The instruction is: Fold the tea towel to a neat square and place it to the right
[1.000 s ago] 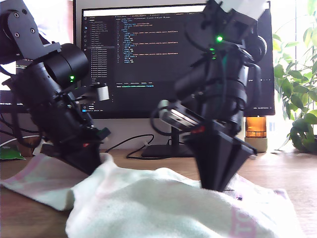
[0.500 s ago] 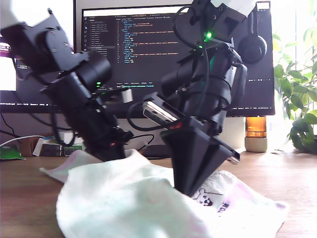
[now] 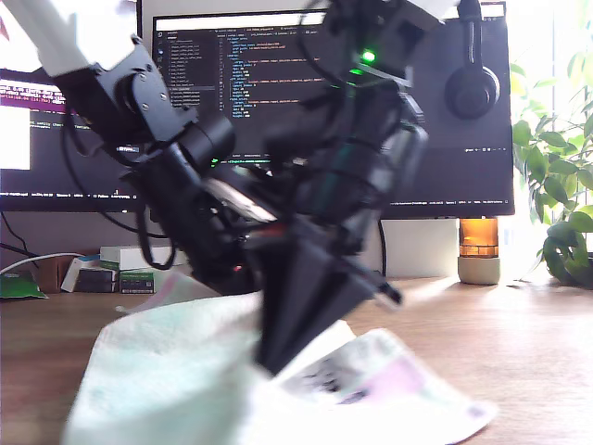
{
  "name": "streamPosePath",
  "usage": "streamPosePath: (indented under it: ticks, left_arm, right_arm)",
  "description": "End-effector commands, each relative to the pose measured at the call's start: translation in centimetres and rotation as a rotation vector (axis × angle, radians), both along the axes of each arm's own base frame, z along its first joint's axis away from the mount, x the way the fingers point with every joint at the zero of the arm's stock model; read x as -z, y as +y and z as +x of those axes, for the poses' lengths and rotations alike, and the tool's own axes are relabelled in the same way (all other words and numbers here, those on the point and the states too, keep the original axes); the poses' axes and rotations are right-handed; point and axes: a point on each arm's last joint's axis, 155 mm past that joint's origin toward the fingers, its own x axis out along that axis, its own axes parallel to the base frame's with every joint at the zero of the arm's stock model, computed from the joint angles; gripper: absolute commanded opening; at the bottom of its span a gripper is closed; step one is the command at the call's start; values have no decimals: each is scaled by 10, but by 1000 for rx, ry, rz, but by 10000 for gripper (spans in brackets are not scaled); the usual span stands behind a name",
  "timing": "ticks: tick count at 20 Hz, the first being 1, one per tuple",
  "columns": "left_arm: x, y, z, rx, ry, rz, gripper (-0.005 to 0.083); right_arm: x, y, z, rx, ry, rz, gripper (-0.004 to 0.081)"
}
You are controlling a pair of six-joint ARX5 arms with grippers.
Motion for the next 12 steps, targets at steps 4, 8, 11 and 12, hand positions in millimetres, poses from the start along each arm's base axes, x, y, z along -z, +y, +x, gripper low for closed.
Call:
streamPosePath:
  ticks: [4, 8, 11, 12]
  left_arm:
    - [58, 3, -18, 41, 85, 72, -21]
    - [58, -1, -12, 61, 50, 64, -22]
    - [52, -6, -6, 93, 10, 58, -22]
    - [51, -6, -6, 96, 9, 57, -22]
  right_arm:
    - [3, 9, 6, 49, -23, 18, -13]
    - [2, 18, 20, 95, -62, 37, -13]
    - [0, 27, 29, 118, -98, 63, -13]
    - [0, 29, 32, 127, -112, 69, -13]
